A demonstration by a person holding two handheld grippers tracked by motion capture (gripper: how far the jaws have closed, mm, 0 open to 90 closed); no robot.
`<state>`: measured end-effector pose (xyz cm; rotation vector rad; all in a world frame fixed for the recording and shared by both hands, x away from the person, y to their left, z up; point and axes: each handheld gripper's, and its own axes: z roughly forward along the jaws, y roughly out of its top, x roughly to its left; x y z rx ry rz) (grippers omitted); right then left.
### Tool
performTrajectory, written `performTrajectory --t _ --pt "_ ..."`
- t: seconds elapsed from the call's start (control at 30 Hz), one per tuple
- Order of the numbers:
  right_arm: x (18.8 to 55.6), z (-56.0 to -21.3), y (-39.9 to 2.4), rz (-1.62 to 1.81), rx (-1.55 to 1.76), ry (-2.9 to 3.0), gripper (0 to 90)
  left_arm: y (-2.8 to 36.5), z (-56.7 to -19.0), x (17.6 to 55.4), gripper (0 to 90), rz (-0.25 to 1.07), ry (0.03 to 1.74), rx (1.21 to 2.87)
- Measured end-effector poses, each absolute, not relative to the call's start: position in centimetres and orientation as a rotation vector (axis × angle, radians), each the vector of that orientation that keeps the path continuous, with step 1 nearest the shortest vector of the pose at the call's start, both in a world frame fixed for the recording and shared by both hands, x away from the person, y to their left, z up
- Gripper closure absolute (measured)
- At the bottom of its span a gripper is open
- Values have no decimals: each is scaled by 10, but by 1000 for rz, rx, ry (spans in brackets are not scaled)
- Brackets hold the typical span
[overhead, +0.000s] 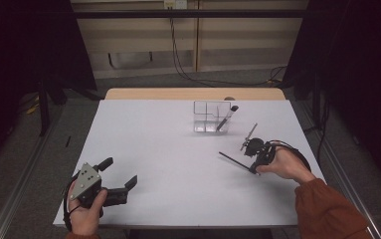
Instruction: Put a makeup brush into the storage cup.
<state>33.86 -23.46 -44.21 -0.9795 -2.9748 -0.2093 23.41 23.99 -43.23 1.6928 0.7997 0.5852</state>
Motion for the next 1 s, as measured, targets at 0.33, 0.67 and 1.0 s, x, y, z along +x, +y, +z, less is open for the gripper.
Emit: performTrajectory --t 0.33,0.67,1.0 --pt "330 -432 -242 -451 -1026 -2975 862 240 -432 234 22 589 800 1694" --pt "322 -434 -251 -626 -1083 -2958 862 240 -432 234 22 590 798 1694" --pt "316 -431 -258 -775 -1148 -2955 862 240 -432 234 22 588 796 1694"
